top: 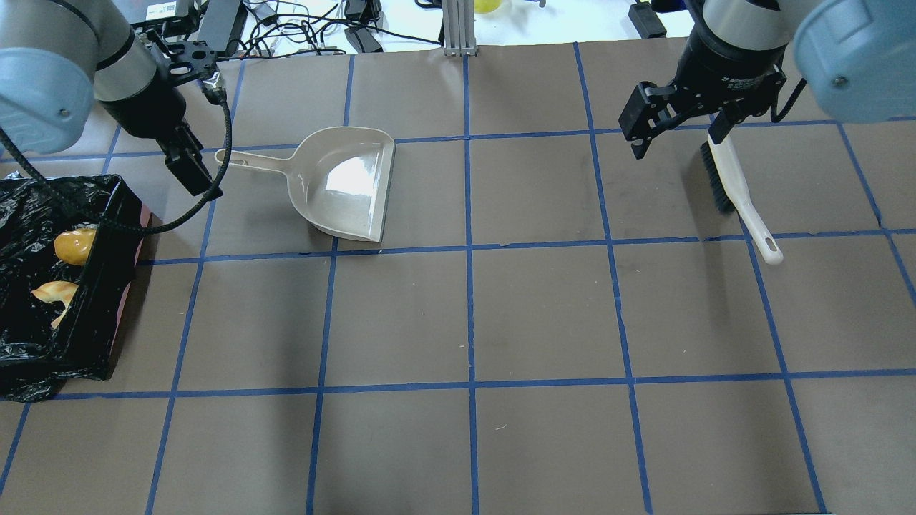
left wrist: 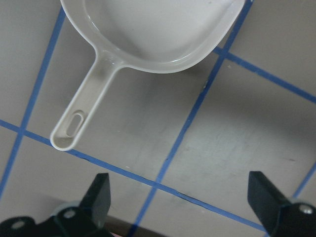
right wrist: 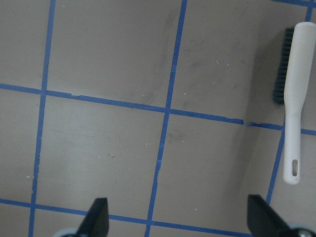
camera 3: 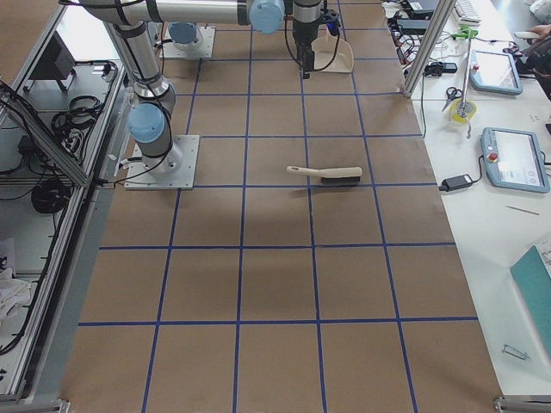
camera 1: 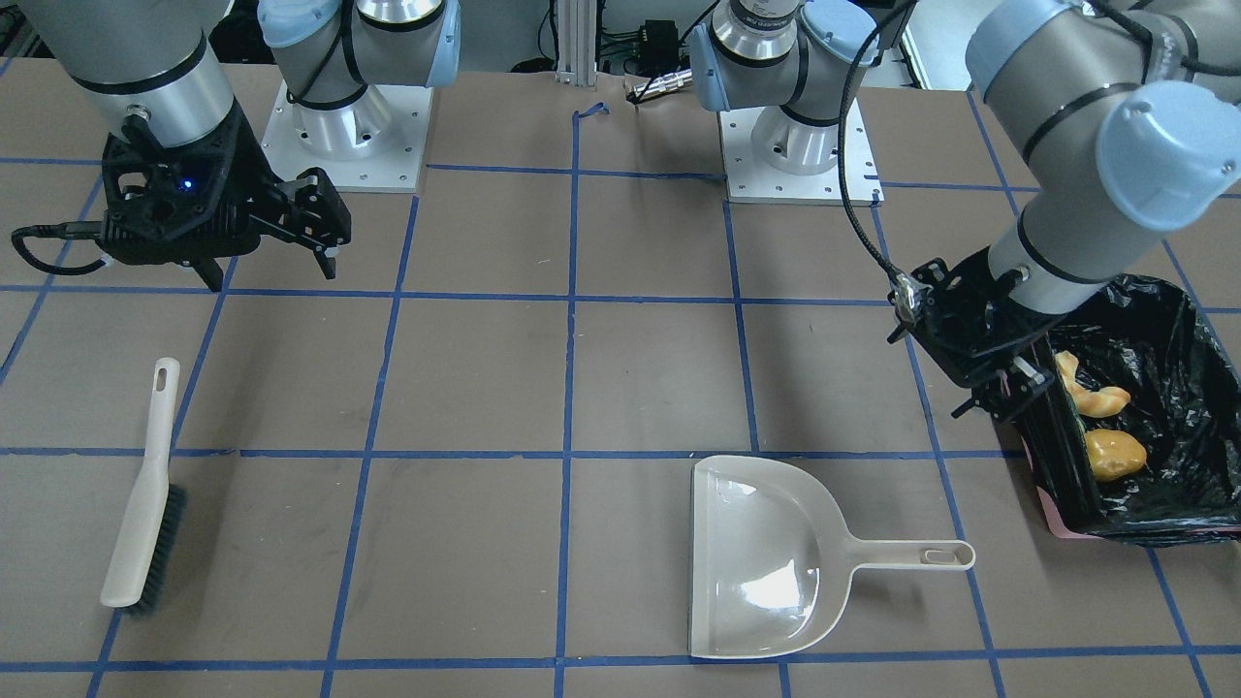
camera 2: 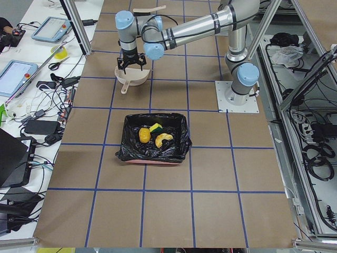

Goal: Sweep and dump trash into bin

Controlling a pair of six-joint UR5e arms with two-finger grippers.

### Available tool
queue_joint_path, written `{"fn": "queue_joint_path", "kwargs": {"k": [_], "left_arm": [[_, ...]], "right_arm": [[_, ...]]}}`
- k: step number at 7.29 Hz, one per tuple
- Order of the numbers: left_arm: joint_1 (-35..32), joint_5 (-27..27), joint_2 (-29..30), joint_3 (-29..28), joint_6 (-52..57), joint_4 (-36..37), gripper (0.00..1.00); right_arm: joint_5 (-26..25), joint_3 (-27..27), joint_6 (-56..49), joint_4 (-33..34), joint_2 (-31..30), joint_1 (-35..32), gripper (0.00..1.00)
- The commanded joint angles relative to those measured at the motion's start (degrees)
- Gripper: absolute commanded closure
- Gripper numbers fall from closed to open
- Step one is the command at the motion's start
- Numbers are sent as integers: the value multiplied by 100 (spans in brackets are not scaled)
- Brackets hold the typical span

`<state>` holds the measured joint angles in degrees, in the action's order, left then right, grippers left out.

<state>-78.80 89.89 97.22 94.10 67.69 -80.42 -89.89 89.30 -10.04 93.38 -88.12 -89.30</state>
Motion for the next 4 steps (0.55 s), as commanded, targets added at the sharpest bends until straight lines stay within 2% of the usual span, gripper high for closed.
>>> {"fn": "queue_joint_path", "kwargs": {"k": [1, 2, 4], "left_arm": [[31, 64, -886, 634, -1714, -166, 0], [-4, 64, -1089, 741, -2924, -184, 0], [-39, 55, -1118, 663, -4563, -167, 0]], "right_arm": [[94, 0, -16, 14, 41, 0, 0], [17, 0, -7, 5, 6, 0, 0], [34, 0, -7, -30, 6, 0, 0]]}}
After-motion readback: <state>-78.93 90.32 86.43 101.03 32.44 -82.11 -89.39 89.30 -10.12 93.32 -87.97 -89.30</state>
